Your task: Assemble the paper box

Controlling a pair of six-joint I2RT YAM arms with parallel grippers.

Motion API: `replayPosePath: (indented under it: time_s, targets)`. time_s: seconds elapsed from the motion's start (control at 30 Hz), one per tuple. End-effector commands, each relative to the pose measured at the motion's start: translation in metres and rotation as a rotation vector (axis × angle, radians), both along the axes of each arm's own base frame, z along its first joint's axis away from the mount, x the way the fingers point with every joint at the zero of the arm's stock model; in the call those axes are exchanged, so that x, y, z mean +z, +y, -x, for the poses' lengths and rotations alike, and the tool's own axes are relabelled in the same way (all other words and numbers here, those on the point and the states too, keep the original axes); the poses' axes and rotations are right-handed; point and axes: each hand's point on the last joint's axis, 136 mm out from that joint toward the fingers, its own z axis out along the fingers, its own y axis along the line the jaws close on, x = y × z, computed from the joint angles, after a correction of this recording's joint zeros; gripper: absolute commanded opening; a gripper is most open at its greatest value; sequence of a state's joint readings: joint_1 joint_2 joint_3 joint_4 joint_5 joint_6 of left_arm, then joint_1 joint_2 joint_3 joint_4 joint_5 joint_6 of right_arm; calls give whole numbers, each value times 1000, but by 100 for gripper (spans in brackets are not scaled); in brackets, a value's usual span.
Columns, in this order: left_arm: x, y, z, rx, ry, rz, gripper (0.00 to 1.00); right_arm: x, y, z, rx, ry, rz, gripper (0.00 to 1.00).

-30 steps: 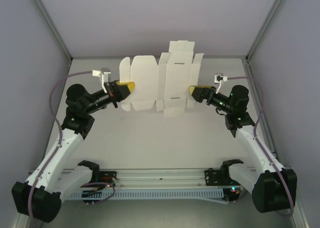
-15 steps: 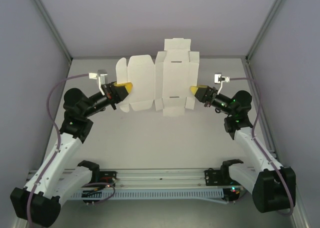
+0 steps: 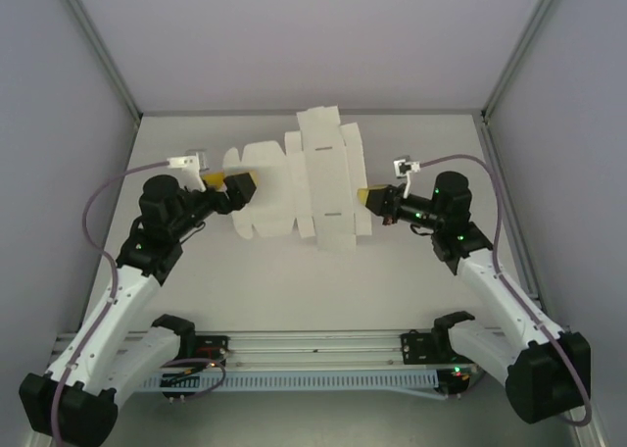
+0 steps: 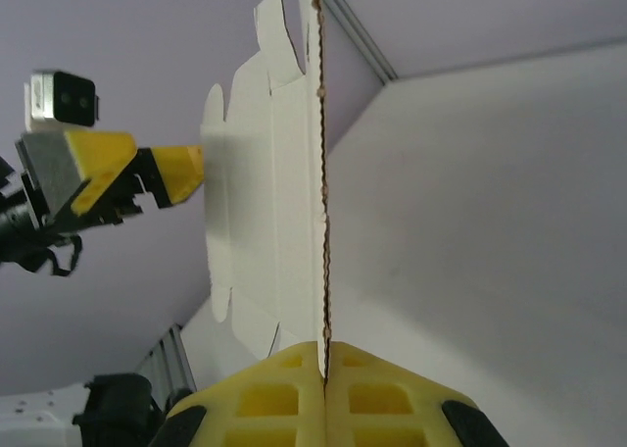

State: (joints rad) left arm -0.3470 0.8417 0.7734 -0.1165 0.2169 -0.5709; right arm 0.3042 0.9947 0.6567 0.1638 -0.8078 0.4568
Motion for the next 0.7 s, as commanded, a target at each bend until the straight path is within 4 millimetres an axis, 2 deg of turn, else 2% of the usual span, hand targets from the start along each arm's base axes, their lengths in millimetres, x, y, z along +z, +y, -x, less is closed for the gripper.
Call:
replayPosePath:
  time_s: [0.0,0.1,0.2,0.3,0.43,0.67]
  targets:
    - [-82,69,10,340,284,-241,100,-75,-3,0,-24,143,152,0]
    - [-101,78,18,368,343,-297,100,-114,-7,-5,-56,198,259,0]
    - [-102,74,16,350,337,-280,100,-134,-10,-11,-78,202,398,0]
    - [-99,63,12,303,309,-249,100,-147,-14,-23,-110,170,548,0]
    - [-99,52,8,248,303,-239,100,-149,-11,-37,-109,13,753,0]
    - [-104,39,5,178,314,-237,100,-127,2,-61,-79,-382,1021,0]
